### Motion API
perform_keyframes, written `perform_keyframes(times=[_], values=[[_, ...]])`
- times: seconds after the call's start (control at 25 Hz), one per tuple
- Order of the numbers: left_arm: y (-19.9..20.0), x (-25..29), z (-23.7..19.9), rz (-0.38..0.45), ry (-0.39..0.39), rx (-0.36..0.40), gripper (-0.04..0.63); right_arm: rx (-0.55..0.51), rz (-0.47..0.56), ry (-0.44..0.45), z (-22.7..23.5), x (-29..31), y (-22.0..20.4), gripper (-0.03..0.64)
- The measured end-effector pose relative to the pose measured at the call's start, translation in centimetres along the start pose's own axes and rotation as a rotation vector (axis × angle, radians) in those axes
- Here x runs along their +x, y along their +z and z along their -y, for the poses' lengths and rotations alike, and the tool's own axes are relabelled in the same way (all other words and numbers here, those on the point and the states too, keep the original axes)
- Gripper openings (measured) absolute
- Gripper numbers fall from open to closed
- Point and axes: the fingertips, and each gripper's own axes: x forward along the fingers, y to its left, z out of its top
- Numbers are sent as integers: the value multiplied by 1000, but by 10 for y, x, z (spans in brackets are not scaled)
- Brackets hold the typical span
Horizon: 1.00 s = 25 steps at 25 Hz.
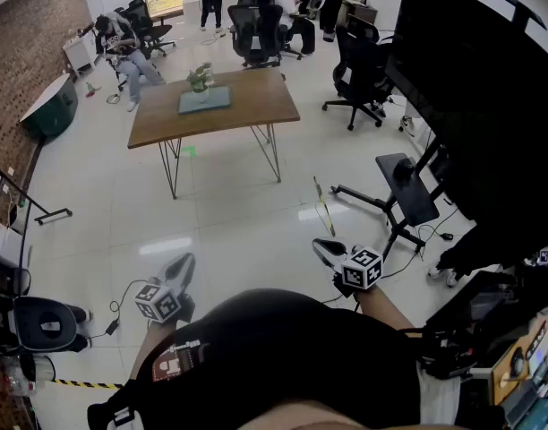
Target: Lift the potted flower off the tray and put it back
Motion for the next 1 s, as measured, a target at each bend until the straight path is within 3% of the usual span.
perform_keyframes(times=[0.28,0.68,1.0], values=[[20,25,-85,23,-13,-15,0,-41,-10,1,7,87,32,23],[98,74,-251,-24,-93,39,0,-15,53,-58,27,267,136,28],[133,142,-337,-16,-69,21,0,-15,0,-35,73,359,169,43]])
